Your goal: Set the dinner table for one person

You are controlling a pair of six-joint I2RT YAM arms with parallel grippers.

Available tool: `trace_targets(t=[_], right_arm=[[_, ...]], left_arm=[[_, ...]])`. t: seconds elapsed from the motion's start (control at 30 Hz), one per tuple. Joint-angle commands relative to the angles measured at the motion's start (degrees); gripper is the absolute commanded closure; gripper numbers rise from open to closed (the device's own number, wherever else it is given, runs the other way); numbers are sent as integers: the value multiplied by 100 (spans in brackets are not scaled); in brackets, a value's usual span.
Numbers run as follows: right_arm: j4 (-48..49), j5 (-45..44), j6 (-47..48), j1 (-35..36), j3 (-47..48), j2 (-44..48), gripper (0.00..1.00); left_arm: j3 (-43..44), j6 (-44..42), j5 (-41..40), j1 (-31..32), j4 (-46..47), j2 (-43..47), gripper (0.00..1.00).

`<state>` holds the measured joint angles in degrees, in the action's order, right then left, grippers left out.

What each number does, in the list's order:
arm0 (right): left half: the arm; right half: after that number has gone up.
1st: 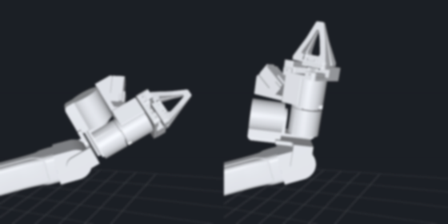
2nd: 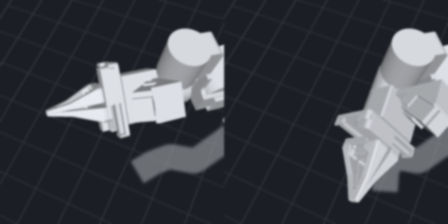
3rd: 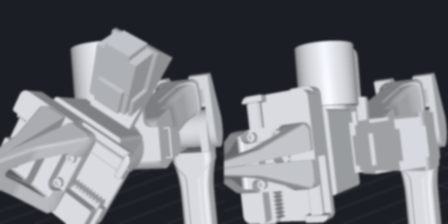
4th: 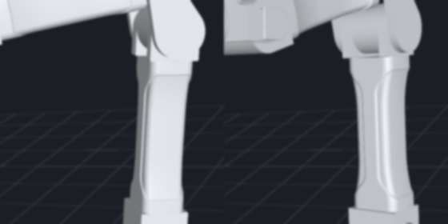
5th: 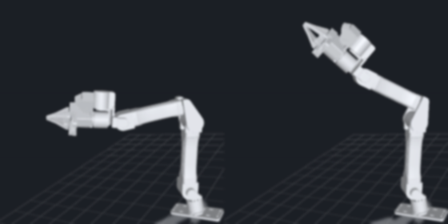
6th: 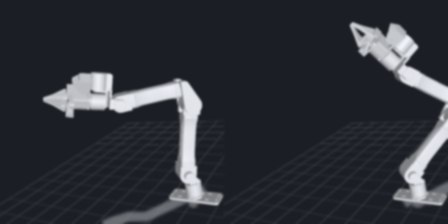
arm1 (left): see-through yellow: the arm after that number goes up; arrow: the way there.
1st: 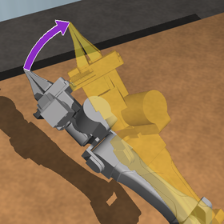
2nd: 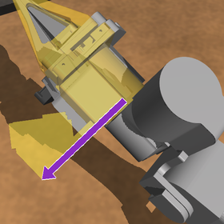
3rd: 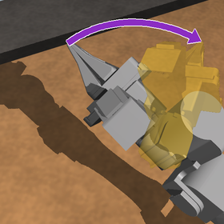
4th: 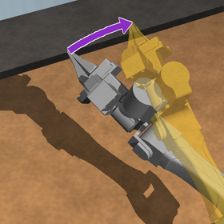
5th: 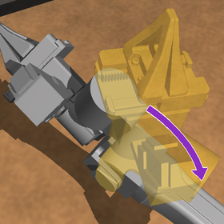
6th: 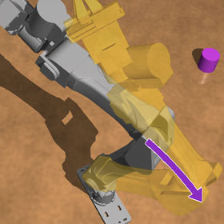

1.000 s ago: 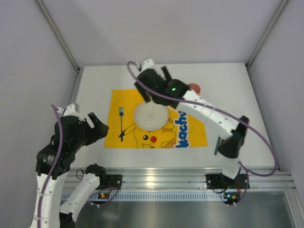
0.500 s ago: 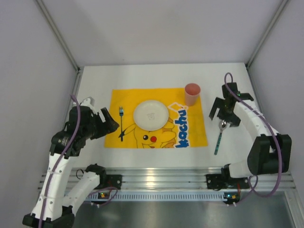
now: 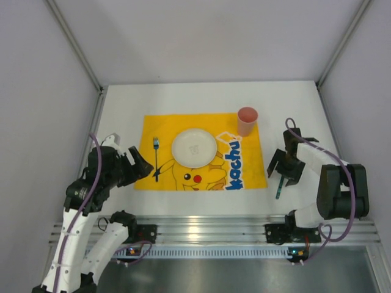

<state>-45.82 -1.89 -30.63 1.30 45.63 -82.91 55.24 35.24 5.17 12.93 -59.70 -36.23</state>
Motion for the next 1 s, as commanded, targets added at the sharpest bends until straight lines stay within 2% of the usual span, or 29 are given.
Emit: trace_targets(t=[0.0, 0.27, 0.3, 0.37, 0.4, 0.47, 0.6, 0.8, 0.9, 0.93, 0.97], right_arm=[[618, 110, 30, -295, -36, -93, 26], [1075, 312, 198, -859, -247, -207, 49], [1102, 312, 224, -860, -273, -234, 62], [1181, 452, 233, -868, -309, -286, 77], [1198, 453, 233, -868, -309, -295, 89], [1207, 426, 251, -868, -265, -348, 100], [1111, 409, 365, -860, -90, -296, 100], [313, 637, 190, -868, 990, 503, 100], [-92, 567, 5, -825, 2201, 987, 100], [-407, 532, -21, -763, 3032, 1014, 100], [-506, 523, -91, -667, 3414, 1084, 100]], left_arm=[[-5, 44, 63, 26, 46, 2, 16], [74, 9, 2, 26, -15, -69, 16], [48, 35, -16, 26, -6, -69, 16], [13, 61, -33, 26, 11, -34, 16], [-31, 114, -51, 26, 3, 1, 16], [-66, 175, -25, 26, 11, 54, 16], [-189, 229, 37, 26, 90, 107, 16], [-189, 97, 116, 26, 310, -156, 15], [-119, 0, 125, 26, 468, -437, 15], [-93, -17, 107, 26, 494, -507, 15], [-40, -52, 72, 26, 564, -639, 15]])
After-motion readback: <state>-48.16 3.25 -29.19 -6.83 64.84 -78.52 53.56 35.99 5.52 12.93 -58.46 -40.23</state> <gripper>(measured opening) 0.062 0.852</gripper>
